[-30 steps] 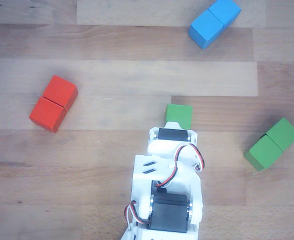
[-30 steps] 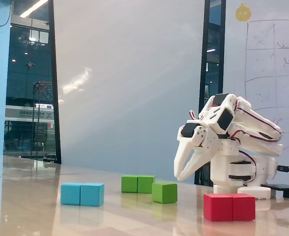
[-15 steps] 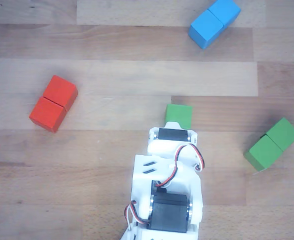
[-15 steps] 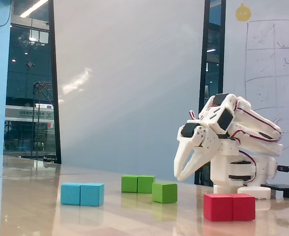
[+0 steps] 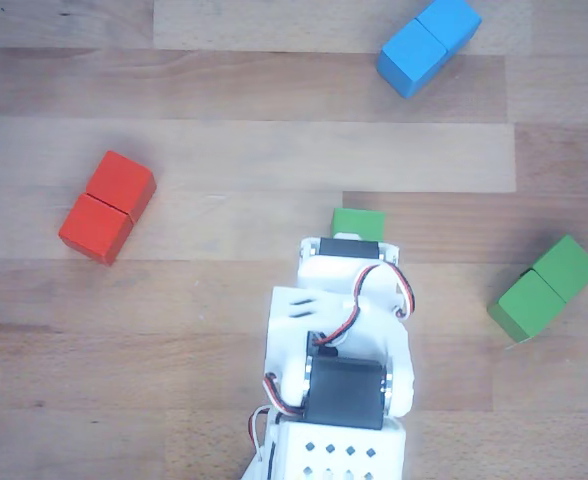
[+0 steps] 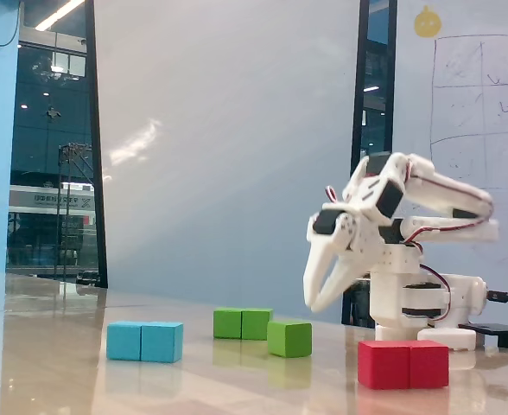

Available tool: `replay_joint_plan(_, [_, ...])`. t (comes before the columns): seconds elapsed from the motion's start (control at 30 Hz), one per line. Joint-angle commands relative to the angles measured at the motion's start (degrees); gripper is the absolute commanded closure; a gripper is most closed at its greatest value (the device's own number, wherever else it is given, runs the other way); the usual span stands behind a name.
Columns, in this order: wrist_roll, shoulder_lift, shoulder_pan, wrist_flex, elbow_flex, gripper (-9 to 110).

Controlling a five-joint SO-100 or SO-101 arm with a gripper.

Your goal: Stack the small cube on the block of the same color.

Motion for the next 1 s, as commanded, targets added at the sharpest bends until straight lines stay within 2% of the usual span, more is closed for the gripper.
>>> replay_joint_plan(0.0, [-0.4,-12.2,0.7,-1.1,-16.5,101])
replay_joint_plan(0.3, [-0.4,-38.3,0.8,7.9,-37.8,101])
replay_joint_plan(0.57, [0.4,-53.4,0.8,15.2,-52.6,101])
replay_joint_plan(0.97, [-0.1,-65.5,0.7,15.3,-53.9,101])
